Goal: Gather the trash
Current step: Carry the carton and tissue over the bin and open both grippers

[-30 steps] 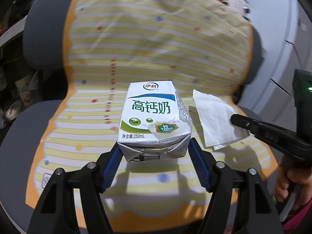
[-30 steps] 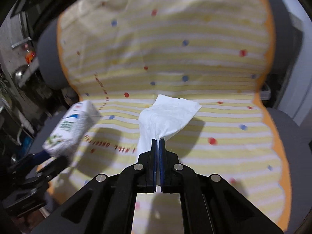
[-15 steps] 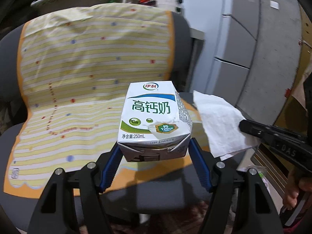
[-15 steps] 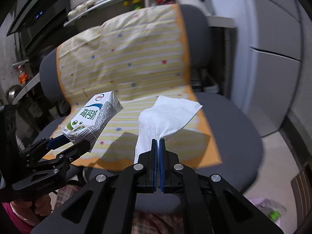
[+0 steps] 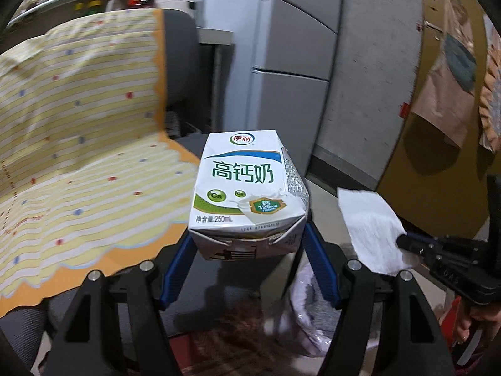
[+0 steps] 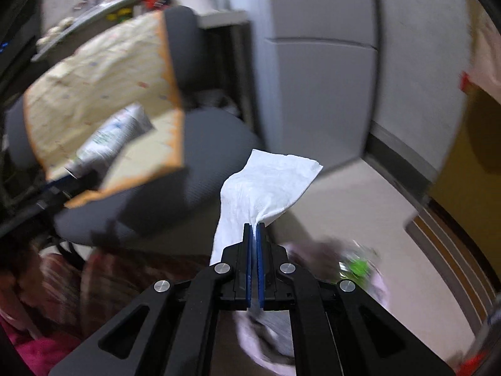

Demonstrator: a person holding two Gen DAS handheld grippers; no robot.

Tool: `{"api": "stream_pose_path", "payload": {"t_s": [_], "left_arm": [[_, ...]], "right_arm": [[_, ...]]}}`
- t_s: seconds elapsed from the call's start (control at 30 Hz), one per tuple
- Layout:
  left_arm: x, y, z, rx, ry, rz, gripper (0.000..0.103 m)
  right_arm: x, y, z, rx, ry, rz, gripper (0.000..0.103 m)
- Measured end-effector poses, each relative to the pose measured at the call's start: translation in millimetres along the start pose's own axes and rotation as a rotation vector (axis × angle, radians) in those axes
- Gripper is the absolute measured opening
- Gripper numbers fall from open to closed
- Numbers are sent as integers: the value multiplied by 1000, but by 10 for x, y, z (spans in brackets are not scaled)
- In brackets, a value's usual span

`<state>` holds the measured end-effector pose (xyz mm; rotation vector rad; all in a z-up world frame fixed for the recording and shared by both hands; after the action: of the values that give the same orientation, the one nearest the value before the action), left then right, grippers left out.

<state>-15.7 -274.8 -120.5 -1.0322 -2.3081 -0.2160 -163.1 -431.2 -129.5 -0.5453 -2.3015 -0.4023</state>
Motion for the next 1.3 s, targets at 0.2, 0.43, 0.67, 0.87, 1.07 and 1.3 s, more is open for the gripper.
{"api": "stream_pose_path", "payload": {"t_s": [0.2, 0.43, 0.67, 0.87, 1.07, 1.3], "left_arm": [[-128, -157, 21, -30, 30, 27, 67], [-141, -189, 53, -44, 41, 41, 67], [-201, -359, 114, -90, 60, 89, 67], [-261, -721, 107, -194, 44, 160, 67], [-416, -1059, 124, -247, 66, 244, 67], [-554, -1394, 206, -332, 94, 308, 93]], "right_arm": [[-257, -312, 317, -69, 90, 85, 7], [-434, -515, 519, -115, 173, 149, 30], [-201, -605, 364, -145, 86, 153, 30], [123, -655, 128, -189, -33, 133, 30], [366, -836, 38, -228, -108, 141, 30], [426, -1033, 28, -265, -126, 148, 30]]}}
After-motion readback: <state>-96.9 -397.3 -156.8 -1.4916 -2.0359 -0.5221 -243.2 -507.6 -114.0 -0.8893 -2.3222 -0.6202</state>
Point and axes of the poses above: each gripper's, at about its wrist camera, not at the fingertips, and x roughly against the way its jaws point, y to its left, z to its underside, the point moved 2 cm from there along -x, roughly the way its jaws point, and after that the axes turned 1 degree about -x, right-handed, at the moved point
